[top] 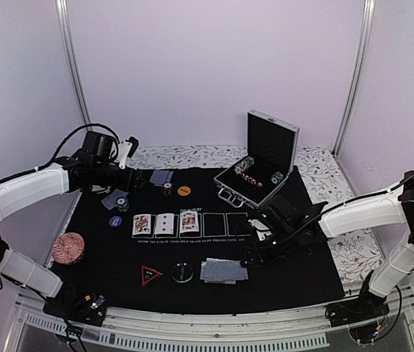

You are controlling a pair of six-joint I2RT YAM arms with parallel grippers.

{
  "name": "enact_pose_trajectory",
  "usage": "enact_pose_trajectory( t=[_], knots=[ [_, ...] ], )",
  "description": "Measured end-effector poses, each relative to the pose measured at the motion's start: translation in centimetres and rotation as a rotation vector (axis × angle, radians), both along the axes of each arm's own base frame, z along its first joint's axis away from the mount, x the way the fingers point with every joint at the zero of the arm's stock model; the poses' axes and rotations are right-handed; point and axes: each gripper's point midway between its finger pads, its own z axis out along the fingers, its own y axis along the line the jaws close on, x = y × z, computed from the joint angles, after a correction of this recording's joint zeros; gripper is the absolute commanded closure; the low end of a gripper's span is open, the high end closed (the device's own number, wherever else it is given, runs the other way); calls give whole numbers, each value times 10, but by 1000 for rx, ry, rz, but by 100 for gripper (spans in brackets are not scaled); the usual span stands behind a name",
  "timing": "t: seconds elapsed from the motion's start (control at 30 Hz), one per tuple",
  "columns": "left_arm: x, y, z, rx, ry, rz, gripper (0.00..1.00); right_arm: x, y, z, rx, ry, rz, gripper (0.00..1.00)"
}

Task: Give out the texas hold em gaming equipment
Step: Pick up the poker card from the face-down deck piles.

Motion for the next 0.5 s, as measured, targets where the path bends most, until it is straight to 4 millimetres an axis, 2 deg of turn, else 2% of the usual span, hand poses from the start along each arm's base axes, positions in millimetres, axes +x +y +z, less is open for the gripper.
enact_pose_trajectory(
  t=[0.3,0.4,0.5],
  knots=[
    [0,-1,0,-2,1,-3,16,-3,4,-7,10,25,18,80],
    [0,-1,0,-2,1,-3,16,-3,6,-6,23,25,27,94],
    [0,-1,0,-2,1,-3,16,-4,7,-5,28,27,31,96]
  ],
)
